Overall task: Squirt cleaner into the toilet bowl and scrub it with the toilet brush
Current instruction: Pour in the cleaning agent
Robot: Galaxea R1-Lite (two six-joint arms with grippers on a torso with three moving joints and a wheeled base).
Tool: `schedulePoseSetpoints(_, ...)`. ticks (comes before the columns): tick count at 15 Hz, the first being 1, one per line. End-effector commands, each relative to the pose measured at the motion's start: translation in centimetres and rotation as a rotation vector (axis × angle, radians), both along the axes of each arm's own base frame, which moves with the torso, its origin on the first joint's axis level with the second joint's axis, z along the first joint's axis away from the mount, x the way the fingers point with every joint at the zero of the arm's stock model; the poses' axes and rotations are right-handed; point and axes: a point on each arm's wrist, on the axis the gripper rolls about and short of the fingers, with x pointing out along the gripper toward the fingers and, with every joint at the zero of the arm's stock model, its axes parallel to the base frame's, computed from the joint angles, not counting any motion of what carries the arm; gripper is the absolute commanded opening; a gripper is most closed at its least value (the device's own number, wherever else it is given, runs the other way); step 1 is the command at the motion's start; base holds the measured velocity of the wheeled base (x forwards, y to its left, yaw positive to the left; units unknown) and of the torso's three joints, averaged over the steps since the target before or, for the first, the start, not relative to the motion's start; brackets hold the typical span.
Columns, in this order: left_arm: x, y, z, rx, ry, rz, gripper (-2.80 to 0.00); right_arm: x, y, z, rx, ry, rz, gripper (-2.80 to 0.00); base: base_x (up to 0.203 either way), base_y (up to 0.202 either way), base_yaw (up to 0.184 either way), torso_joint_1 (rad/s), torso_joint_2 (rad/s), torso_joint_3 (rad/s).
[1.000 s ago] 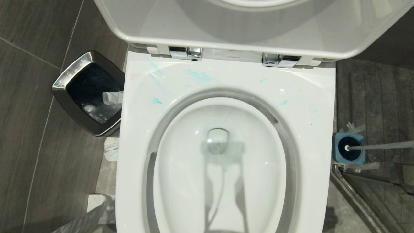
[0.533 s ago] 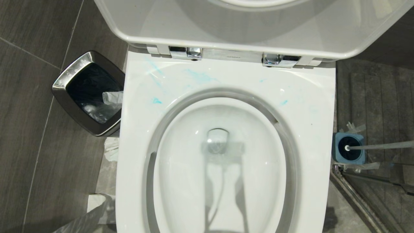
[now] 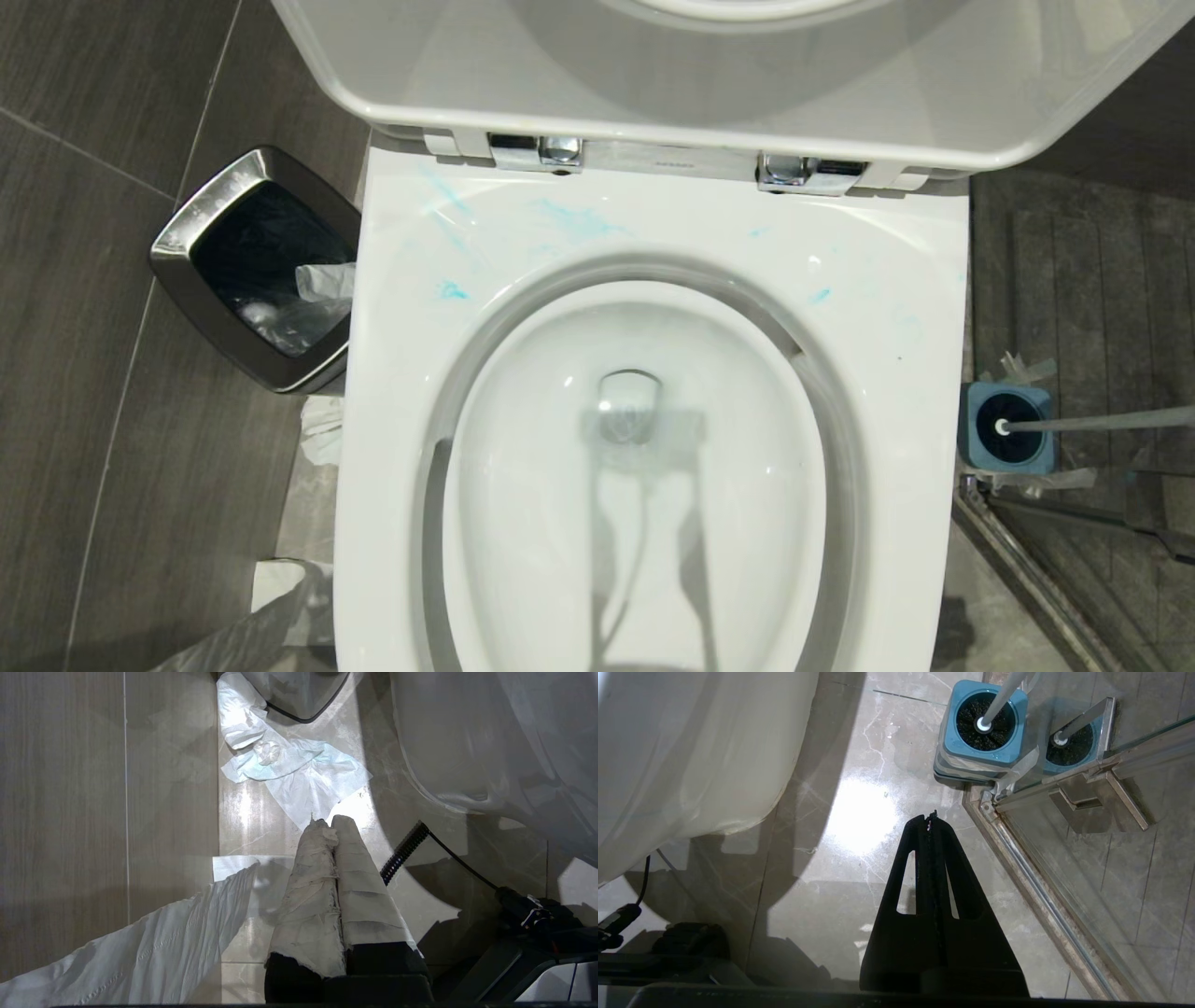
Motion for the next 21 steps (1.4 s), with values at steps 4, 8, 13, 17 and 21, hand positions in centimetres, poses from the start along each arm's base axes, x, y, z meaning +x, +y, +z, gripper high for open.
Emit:
schedulePoseSetpoints(4,0.06,0.00,-0.21,0.000,0.009,0.000,-2.80,0.08,0.00,-0.34,0.000,0.010,0.000,-2.80,0.000,0.000,0.000,0.000,0.00,0.000)
schedulePoseSetpoints(8,0.06,0.00,-0.20,0.001,0.008,0.000,-2.80,0.08,0.00,-0.34,0.000,0.010,0.000,-2.80,0.000,0.000,0.000,0.000,0.00,0.000)
schedulePoseSetpoints(13,0.06,0.00,-0.20,0.001,0.008,0.000,-2.80,0.08,0.00,-0.34,0.000,0.010,0.000,-2.80,0.000,0.000,0.000,0.000,0.00,0.000)
schedulePoseSetpoints(17,0.06,0.00,-0.20,0.001,0.008,0.000,-2.80,0.07,0.00,-0.34,0.000,0.009,-0.002,-2.80,0.000,0.000,0.000,0.000,0.00,0.000)
schedulePoseSetpoints(21,0.06,0.00,-0.20,0.001,0.008,0.000,-2.80,0.08,0.00,-0.34,0.000,0.010,-0.002,-2.80,0.000,0.000,0.000,0.000,0.00,0.000)
